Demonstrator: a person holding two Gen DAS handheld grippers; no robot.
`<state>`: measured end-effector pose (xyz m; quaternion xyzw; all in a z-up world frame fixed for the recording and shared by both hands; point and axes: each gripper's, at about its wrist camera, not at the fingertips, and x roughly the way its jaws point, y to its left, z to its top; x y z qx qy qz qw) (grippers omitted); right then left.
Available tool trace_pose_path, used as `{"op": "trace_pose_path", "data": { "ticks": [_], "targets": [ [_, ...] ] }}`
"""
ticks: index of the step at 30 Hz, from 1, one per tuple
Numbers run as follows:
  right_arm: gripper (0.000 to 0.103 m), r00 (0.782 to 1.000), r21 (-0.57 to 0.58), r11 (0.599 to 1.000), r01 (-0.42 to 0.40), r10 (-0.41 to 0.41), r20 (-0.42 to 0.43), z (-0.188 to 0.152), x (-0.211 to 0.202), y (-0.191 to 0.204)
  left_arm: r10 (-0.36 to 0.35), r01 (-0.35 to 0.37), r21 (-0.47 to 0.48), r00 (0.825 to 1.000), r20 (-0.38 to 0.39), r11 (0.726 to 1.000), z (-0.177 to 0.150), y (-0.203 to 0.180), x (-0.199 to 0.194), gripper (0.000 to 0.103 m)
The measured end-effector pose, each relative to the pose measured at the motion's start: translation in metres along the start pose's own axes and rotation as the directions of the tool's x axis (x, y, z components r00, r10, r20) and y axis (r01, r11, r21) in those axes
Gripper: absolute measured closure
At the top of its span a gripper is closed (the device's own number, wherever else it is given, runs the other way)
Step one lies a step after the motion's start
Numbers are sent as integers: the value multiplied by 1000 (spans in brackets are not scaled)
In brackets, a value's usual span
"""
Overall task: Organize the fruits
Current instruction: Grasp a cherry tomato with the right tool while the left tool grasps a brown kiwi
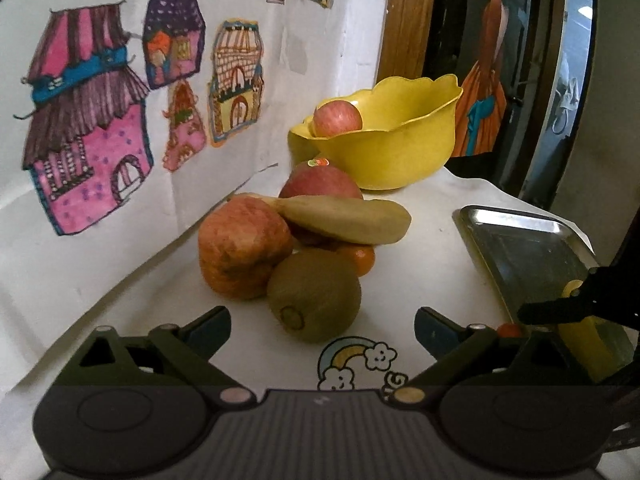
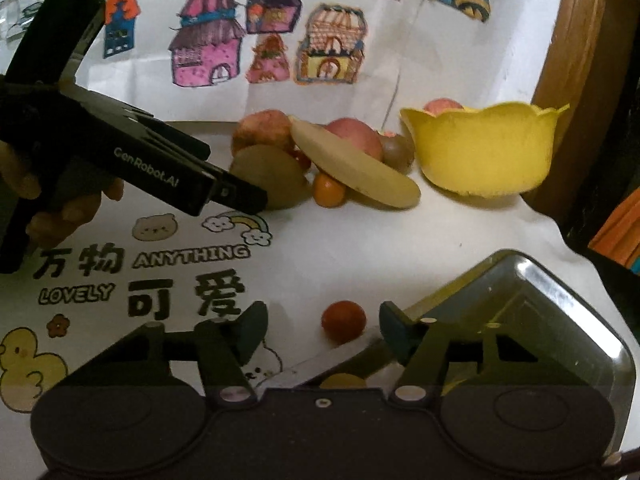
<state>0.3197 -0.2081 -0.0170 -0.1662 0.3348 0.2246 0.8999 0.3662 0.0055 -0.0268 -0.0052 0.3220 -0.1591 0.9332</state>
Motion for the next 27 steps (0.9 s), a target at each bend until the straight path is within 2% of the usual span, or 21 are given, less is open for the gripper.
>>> {"op": "trace_pose_path", "data": {
  "ticks": [2, 6, 9, 15, 17, 19, 21, 27],
  "targets": [
    [47, 1000, -4, 1000, 5, -5, -9, 0, 3, 0, -1, 1, -8, 1000, -13, 1000, 1, 0, 4, 11],
    [49, 1000, 0, 1000, 13, -13, -16, 2, 6, 0, -5, 3, -37, 999, -36, 999, 1, 3, 12, 17],
    [49, 1000, 7, 1000, 11, -11, -20, 3, 8, 0, -1, -1, -49, 999, -37, 999, 2, 4, 17, 18],
    [58, 1000, 23, 1000, -10, 10, -29, 4, 8, 0, 0, -3, -69, 999, -40, 998, 7, 6, 24, 23],
    [62, 999, 30, 999, -22, 23, -36, 4, 9, 1, 0, -4, -84, 999, -42, 996, 7, 7, 27, 28],
    [66, 999, 36, 999, -30, 31, -40, 4, 9, 2, 12, -14, -84, 999, -34, 996, 7, 7, 27, 41],
    [69, 998, 47, 998, -39, 40, -40, 3, 9, 3, 4, -7, -92, 999, -33, 996, 8, 8, 27, 42],
    [70, 997, 63, 996, -62, 64, -30, 2, 8, 4, 1, -3, -99, 1000, -27, 995, 5, 8, 23, 43]
  ]
}}
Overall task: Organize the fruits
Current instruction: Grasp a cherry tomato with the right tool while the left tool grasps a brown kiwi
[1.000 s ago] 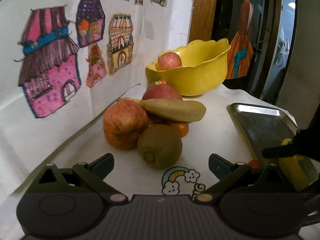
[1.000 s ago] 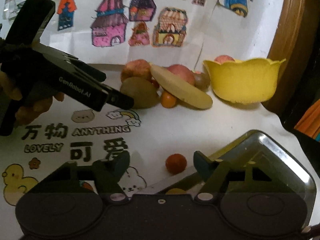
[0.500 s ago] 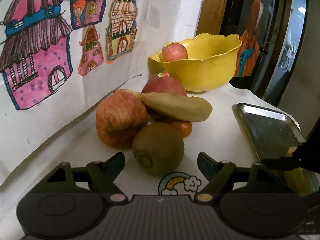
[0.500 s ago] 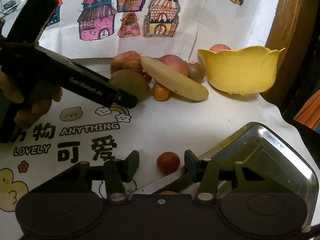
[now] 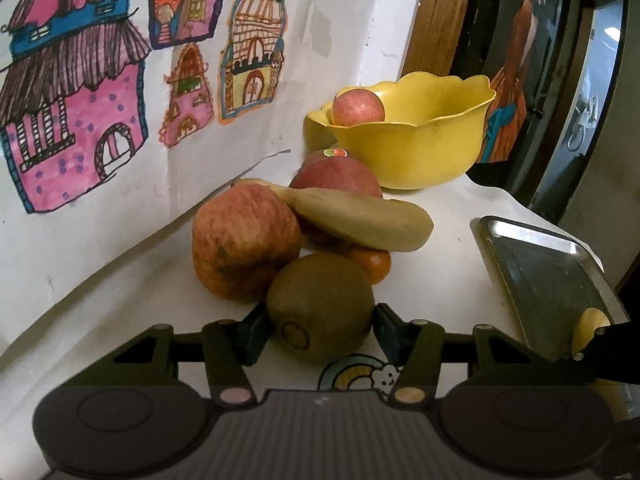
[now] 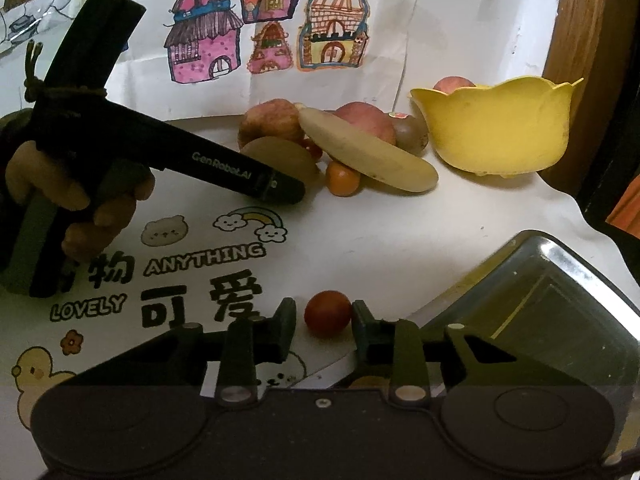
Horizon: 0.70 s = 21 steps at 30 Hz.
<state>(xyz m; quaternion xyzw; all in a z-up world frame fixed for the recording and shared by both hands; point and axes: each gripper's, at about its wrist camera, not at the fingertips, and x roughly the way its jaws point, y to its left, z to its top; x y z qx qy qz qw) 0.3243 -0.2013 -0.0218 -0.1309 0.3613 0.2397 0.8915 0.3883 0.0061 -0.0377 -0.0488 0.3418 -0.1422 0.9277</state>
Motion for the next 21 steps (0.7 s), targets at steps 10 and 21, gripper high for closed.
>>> {"op": "trace_pose_path", "data": {
  "ticks": [10, 21],
  "targets": [
    [83, 1000, 2, 1000, -1, 0, 30, -1, 2, 5, -30, 30, 6, 999, -19, 1000, -12, -7, -17, 43],
    [76, 999, 47, 998, -35, 33, 41, 2, 8, 0, -42, 42, -10, 999, -29, 999, -19, -8, -28, 44]
  ]
}}
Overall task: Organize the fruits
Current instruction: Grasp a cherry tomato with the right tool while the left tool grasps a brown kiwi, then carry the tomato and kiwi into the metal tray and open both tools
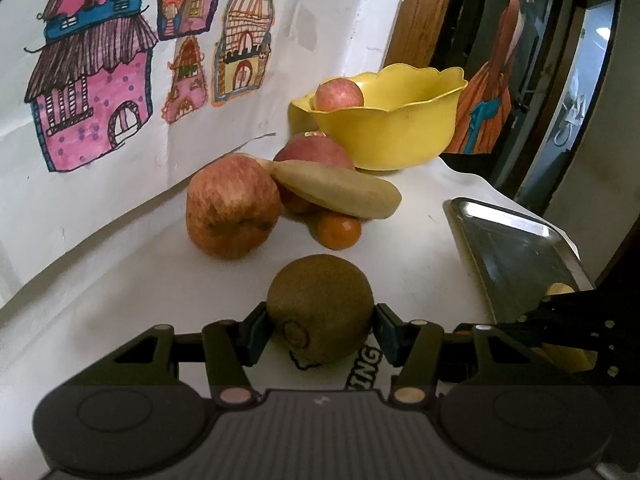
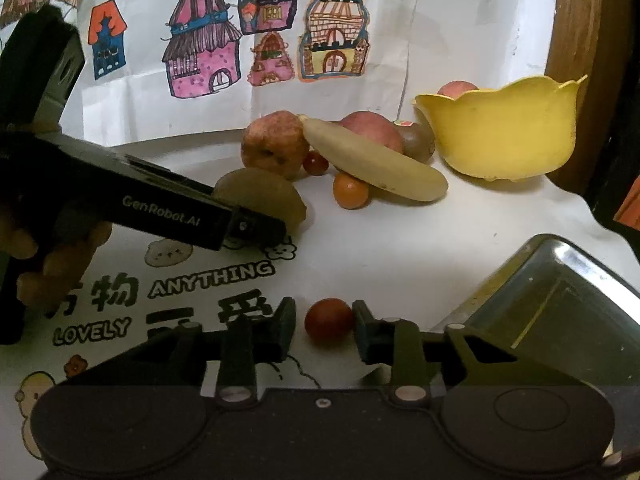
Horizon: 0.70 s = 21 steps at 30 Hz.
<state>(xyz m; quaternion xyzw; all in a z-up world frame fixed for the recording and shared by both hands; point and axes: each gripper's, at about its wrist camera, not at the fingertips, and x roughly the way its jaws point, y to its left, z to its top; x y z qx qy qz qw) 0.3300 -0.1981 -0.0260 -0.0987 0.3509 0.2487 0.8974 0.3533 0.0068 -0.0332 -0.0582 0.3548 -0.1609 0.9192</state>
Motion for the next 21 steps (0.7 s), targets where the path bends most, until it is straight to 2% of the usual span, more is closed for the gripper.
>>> {"op": "trace_pose_path", "data": {
  "ticks": [7, 13, 21],
  "targets": [
    [78, 1000, 19, 1000, 2, -3, 17, -6, -9, 1, -18, 19, 18, 1000, -4, 1000, -4, -11, -9, 44],
    [78, 997, 44, 999, 8, -12, 79, -13, -41, -3, -38, 38, 42, 999, 19, 998, -2, -28, -25, 44],
    [78, 983, 75, 991, 113, -122, 134, -29, -102, -19, -85, 80, 84, 995, 50, 993, 1, -65, -43, 44]
  ]
}}
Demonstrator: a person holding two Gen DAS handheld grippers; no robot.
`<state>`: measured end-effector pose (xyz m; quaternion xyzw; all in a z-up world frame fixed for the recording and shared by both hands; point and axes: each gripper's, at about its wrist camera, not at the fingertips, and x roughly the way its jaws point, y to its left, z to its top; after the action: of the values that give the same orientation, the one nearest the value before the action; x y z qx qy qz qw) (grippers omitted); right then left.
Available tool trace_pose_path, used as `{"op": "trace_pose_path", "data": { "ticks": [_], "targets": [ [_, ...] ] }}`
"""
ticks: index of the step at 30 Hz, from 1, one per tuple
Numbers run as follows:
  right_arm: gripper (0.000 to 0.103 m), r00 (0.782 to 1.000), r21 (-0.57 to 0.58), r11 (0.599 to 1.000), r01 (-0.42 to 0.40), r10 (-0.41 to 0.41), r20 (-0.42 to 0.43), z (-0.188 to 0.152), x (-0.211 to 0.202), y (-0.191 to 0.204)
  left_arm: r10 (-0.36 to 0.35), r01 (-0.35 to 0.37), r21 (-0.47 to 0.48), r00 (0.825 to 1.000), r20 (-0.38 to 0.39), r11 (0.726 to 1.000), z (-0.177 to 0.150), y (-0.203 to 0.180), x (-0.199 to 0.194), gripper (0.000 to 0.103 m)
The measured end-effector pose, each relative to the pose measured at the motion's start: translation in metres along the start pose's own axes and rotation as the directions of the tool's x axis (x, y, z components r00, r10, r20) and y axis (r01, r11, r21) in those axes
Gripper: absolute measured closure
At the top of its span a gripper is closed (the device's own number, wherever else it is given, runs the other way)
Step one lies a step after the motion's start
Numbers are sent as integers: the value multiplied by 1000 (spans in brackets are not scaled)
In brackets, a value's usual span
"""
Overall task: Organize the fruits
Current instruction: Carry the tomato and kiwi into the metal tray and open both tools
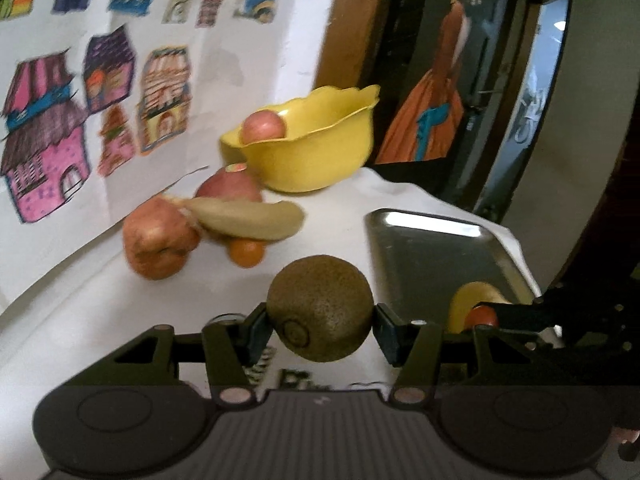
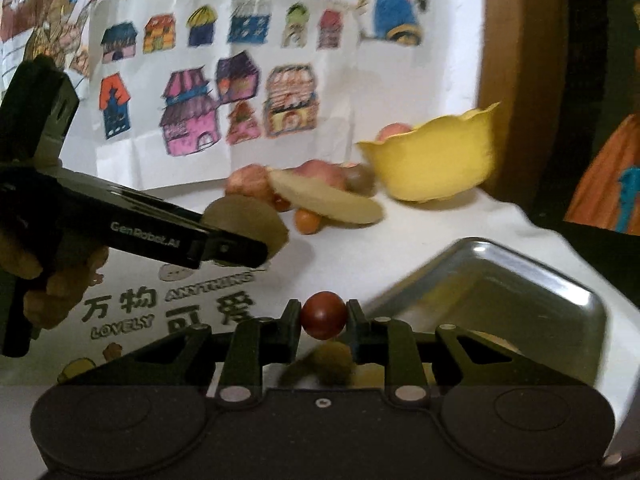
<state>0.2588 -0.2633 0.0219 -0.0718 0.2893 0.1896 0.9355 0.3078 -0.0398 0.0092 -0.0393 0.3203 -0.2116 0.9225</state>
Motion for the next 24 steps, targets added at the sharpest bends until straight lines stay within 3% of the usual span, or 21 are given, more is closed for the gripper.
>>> {"op": "trace_pose_path", "data": {
  "ticks": [9, 24],
  "targets": [
    [78, 991, 46, 991, 130, -130, 7, -27, -56, -33, -70, 70, 44, 997, 11, 997, 0, -48, -3, 44],
    [78, 982, 51, 980, 190, -189, -30, -74, -77, -42, -165, 169, 99, 985, -42, 981, -20, -118, 10, 44]
  ]
}}
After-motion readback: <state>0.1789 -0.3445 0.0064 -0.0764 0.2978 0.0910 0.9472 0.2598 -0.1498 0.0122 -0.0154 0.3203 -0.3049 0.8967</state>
